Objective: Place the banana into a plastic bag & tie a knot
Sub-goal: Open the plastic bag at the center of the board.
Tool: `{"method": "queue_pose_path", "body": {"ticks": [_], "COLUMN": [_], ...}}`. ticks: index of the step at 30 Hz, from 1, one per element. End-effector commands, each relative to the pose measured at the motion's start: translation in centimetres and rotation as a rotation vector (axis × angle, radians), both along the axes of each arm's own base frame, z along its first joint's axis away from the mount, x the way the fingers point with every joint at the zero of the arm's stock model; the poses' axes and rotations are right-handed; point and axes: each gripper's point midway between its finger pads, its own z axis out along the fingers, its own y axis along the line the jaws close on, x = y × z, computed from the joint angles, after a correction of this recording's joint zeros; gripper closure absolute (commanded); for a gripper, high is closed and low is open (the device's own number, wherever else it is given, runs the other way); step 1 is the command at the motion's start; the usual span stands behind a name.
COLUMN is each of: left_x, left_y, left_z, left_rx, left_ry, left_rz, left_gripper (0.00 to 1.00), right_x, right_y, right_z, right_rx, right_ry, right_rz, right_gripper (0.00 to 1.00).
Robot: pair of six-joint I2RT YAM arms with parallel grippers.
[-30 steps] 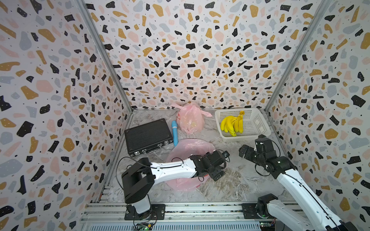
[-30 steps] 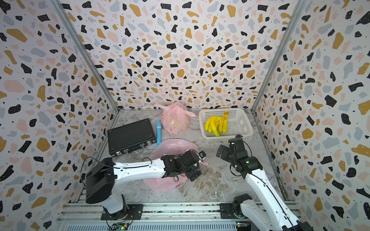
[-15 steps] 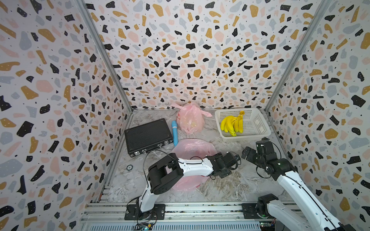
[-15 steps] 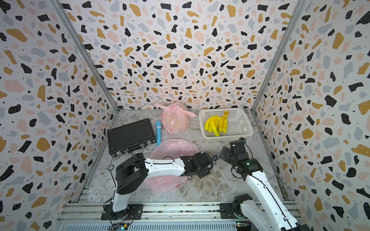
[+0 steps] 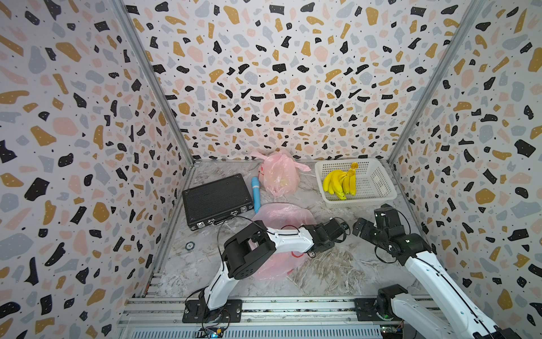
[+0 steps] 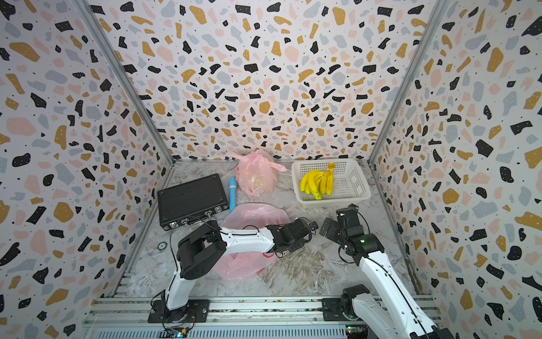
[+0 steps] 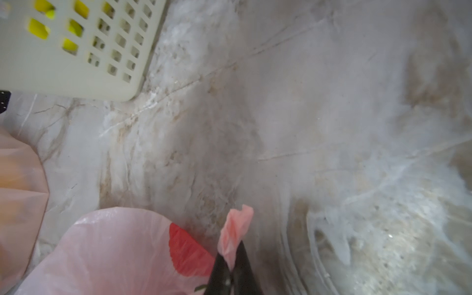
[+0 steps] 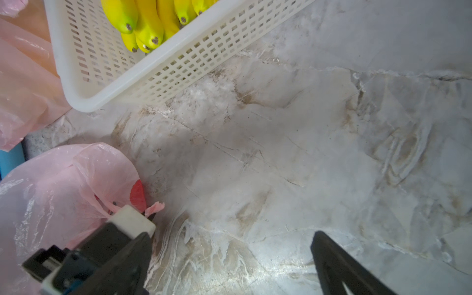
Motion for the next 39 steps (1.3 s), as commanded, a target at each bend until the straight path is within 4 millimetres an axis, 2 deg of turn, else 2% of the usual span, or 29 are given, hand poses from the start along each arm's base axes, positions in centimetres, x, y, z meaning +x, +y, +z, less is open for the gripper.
{"method": "queue_pose_path", "body": {"ticks": [1, 8, 10, 13, 16, 19, 23, 25, 31, 39], "left_x": [0.7, 1.4, 1.7, 2.2, 2.4, 2.7, 3.3, 3.6, 4.2, 4.1], "left_y": [-0.9, 2.5, 3.7, 5.8, 7.7, 8.9, 10.4, 11.2, 12.7, 14.0], "left_z": [6.3, 15.1, 16.9, 19.3, 21.5, 22.6, 23.0, 23.4, 24.2, 24.7], "left_rx": [-0.129, -0.395, -0.460, -0.542, -0.629, -0.705, -0.779, -0.814, -0.892, -0.934], "left_ry": [-0.057, -0.020, -0.006, 0.018, 0.044, 0.101, 0.161, 0.175, 0.229, 0.251], "left_rz": [0.019, 0.077, 0.093, 0.125, 0.145, 0.153, 0.191, 0.215, 0.276, 0.300], "left_gripper": [1.00, 1.00, 1.00, 1.00, 1.00, 1.00, 1.00, 1.00, 1.00, 1.00], "right_x": [-0.4, -0.5, -0.5, -0.6, -1.0, -1.6, -2.1, -2.4, -2.6, -0.7], "right_y": [0.6, 3.6, 4.2, 6.6, 8.8, 10.8, 12.7, 14.2, 18.3, 20.7], "right_z": [0.5, 3.1, 3.8, 5.0, 6.3, 8.3, 9.6, 10.1, 9.7, 7.3], "right_rx": [-0.005, 0.119, 0.145, 0.223, 0.312, 0.384, 0.366, 0.371, 0.310, 0.257], "right_ry": [-0.002, -0.155, -0.179, -0.219, -0.235, -0.272, -0.295, -0.288, -0.245, -0.147], "right_rz": [0.075, 0.227, 0.263, 0.388, 0.504, 0.611, 0.698, 0.750, 0.858, 0.878], "right_gripper": [0.00, 0.01, 0.01, 0.01, 0.10, 0.22, 0.29, 0.30, 0.33, 0.35]}}
